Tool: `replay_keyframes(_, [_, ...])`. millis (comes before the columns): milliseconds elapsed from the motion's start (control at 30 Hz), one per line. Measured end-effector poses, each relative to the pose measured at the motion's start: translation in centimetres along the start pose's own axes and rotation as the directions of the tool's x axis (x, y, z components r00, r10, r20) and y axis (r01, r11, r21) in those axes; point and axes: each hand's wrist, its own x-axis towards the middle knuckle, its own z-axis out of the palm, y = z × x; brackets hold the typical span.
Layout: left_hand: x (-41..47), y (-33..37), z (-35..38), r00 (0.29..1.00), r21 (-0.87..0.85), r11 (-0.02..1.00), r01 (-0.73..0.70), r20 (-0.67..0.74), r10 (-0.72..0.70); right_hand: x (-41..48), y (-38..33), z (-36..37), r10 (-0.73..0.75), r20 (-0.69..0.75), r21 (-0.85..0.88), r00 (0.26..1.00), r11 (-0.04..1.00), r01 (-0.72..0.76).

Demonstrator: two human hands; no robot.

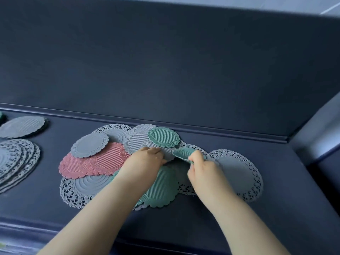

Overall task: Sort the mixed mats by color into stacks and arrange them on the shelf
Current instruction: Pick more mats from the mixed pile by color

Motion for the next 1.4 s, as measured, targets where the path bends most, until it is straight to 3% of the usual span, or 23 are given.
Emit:
replay_keyframes(67, [-0.1,0.5,-0.3,1.0,0.038,0.999,0.006,0.003,-0.006,0.3,-0.3,0.4,-0.036,-0.075,-0.139,0.997,0.99,0.026])
replay_keyframes(267, [-0.1,0.3,-0.1,0.998,0.049,0.997,-0.053,0.024,0.052,0.6,-0.5,0.3,0.045,-0.106,-0.232,0.993,0.97,-0.068])
replay_keyframes(367, [-0.8,-0.5,-0.6,0.997,-0.027,0.999,-0.035,0.067,0.037,0.3,-0.9,0.1,0.061,0.127,-0.209,0.99,0.977,-0.033])
replay_keyframes(400, [-1.2,-0.8,-0.7,1.0,-0.051,0.999,-0.013,0.021,0.014,0.1,-0.8,-0.3,0.046,0.143,-0.165,0.989,0.986,-0.022])
replay_keyframes(533, [-3.5,-2.0,-1.7,0.963,-0.116,0.991,-0.07,-0.267,0.037,-1.1,-1.0,-0.6,0.113,-0.078,0.111,0.99,0.988,-0.104])
replay_keyframes(633, [-4.8,-3.9,-2.4,0.903,-0.162,0.98,-0.115,-0.427,0.035,-1.5,-2.4,-0.5,0.13,-0.33,0.232,0.935,0.971,-0.053])
replay_keyframes(800, [-6.4,-8.4,-4.0,0.841,-0.204,0.966,-0.156,-0.541,0.022,-0.6,-8.4,0.2,0.019,-0.459,0.234,0.888,0.967,0.1])
replay_keyframes(933, [-8.5,-14.4,-4.5,0.794,-0.099,0.97,-0.222,-0.596,0.12,0.0,-14.0,2.7,0.015,-0.437,0.244,0.899,0.964,0.103])
replay_keyframes(1200, [-14.2,-27.8,-3.6,0.828,-0.184,0.958,-0.221,-0.554,0.085,0.3,-27.0,9.6,0.018,-0.441,0.246,0.897,0.964,0.102])
replay_keyframes(1400, [-17.8,-33.5,-2.7,0.849,-0.295,0.933,-0.208,-0.529,0.022,0.7,-33.6,12.9,-0.049,-0.378,0.262,0.925,0.952,0.157])
